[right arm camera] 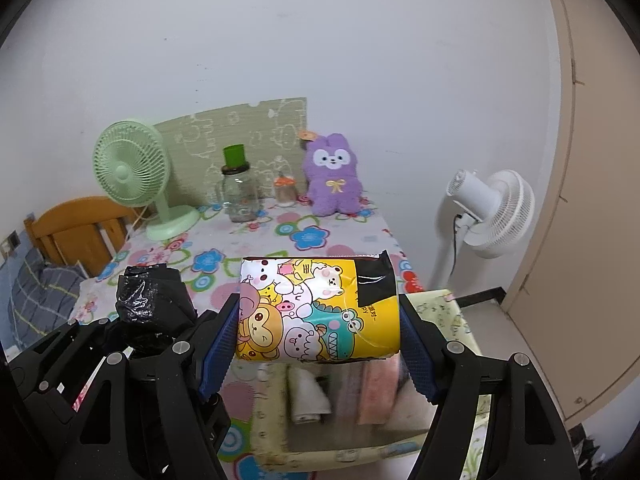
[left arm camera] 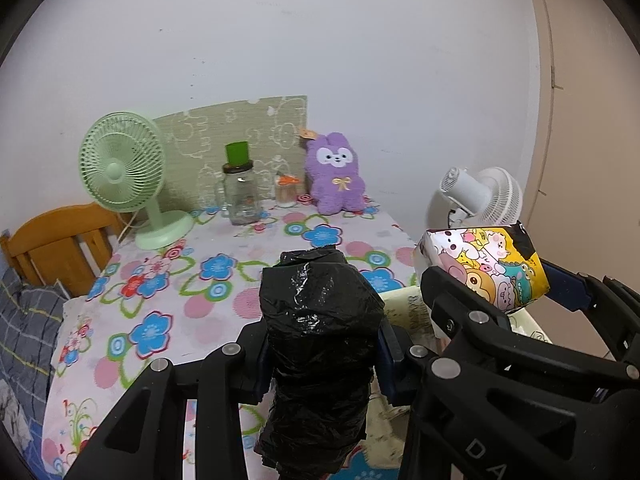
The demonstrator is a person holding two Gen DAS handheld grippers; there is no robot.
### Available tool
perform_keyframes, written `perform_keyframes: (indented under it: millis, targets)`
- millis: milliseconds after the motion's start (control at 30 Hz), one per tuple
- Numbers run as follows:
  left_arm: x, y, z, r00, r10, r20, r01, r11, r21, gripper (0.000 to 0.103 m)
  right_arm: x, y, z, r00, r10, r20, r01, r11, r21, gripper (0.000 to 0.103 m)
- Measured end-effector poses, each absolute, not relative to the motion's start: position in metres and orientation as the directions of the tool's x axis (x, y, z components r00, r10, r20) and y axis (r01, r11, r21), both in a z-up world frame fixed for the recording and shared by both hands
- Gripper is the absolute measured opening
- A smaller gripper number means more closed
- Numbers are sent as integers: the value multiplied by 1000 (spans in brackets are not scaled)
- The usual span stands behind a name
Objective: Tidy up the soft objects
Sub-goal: 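Lift and carry the black bundle and yellow packet with both grippers to the box, then lower the black bundle into the box while the right gripper lowers the yellow packet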
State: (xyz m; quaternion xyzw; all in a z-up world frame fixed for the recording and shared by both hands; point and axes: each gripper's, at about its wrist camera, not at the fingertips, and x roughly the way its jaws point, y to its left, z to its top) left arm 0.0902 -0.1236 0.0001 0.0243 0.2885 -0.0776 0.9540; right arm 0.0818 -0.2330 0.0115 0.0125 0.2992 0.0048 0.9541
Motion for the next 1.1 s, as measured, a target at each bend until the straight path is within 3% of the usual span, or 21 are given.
perform_keyframes:
  millis: [500, 900, 933, 1000, 1100]
  targets:
    - [120, -174, -15, 780, -233, -581, 274, 962, -17, 42, 104, -285, -2, 801, -67, -595, 103, 994, 26, 76]
    - [135, -187, -36, 741, -233, -630, 282, 959, -23, 45, 119, -301, -25, 766, -51, -640, 108, 993, 51, 76]
    - [135, -188, -37, 739, -233, -633, 283, 959, -22, 47, 120, -301, -27, 765, -48, -643, 107, 993, 53, 76]
    - [137, -187, -38, 733, -232, -640, 284, 959, -22, 62, 122, -301, -28, 761, -45, -647, 107, 993, 57, 76]
    - [139, -187, -38, 732, -228, -642, 284, 959, -16, 75, 124, -301, -30, 758, -38, -651, 101, 993, 61, 75]
